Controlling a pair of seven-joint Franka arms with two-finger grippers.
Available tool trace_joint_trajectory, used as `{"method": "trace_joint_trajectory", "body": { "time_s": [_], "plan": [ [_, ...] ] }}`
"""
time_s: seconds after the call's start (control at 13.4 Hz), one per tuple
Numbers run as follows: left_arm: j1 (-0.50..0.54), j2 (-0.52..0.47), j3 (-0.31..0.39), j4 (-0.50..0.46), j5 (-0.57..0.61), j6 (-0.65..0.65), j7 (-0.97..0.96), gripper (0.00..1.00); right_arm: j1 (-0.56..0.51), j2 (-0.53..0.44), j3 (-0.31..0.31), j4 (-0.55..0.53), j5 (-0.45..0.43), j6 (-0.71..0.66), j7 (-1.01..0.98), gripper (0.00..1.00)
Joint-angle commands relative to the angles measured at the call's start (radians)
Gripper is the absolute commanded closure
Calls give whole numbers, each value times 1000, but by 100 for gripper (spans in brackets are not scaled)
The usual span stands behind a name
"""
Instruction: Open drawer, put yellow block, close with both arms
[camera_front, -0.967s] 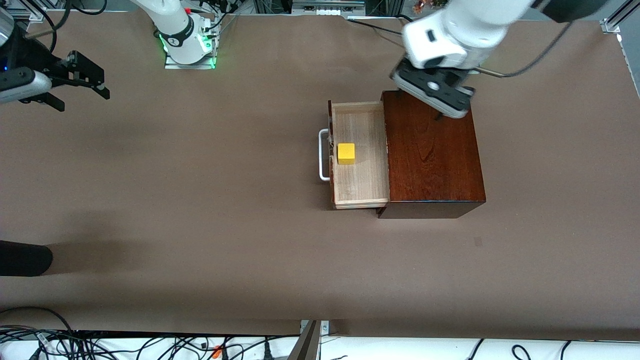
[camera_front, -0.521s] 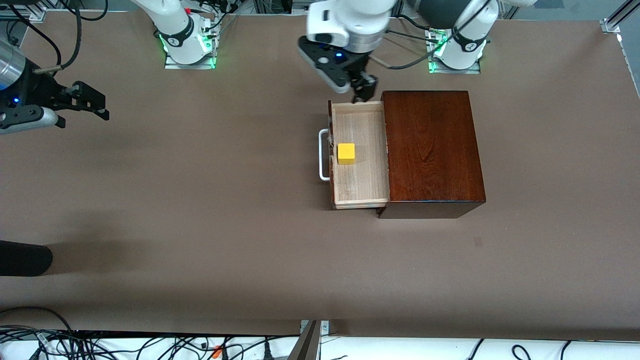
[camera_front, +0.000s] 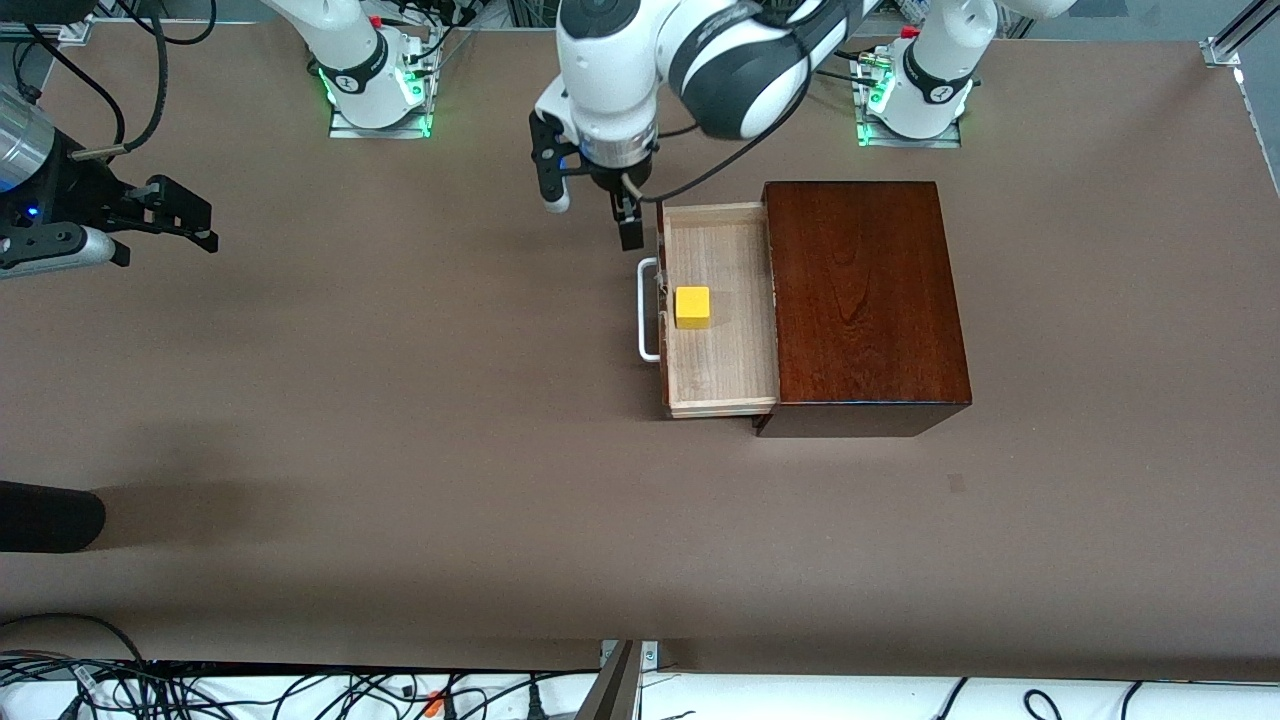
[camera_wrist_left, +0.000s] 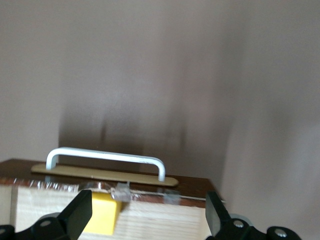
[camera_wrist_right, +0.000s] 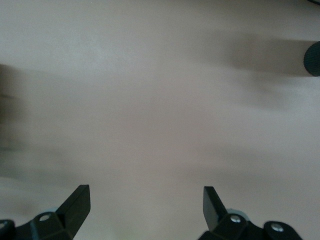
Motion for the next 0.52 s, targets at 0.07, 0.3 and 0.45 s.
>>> {"method": "trace_joint_trajectory", "body": {
  "time_s": [0.07, 0.3, 0.45],
  "plan": [
    [-35, 108, 12, 36, 123, 6, 57, 0, -4, -3, 5, 9, -11, -9, 32, 0],
    [-33, 146, 15, 36, 136, 12, 44, 0, 4, -5, 10, 11, -3, 2, 35, 0],
    [-32, 163, 23, 33, 139, 50, 44, 0, 2, -5, 8, 11, -1, 3, 35, 0]
  ]
}}
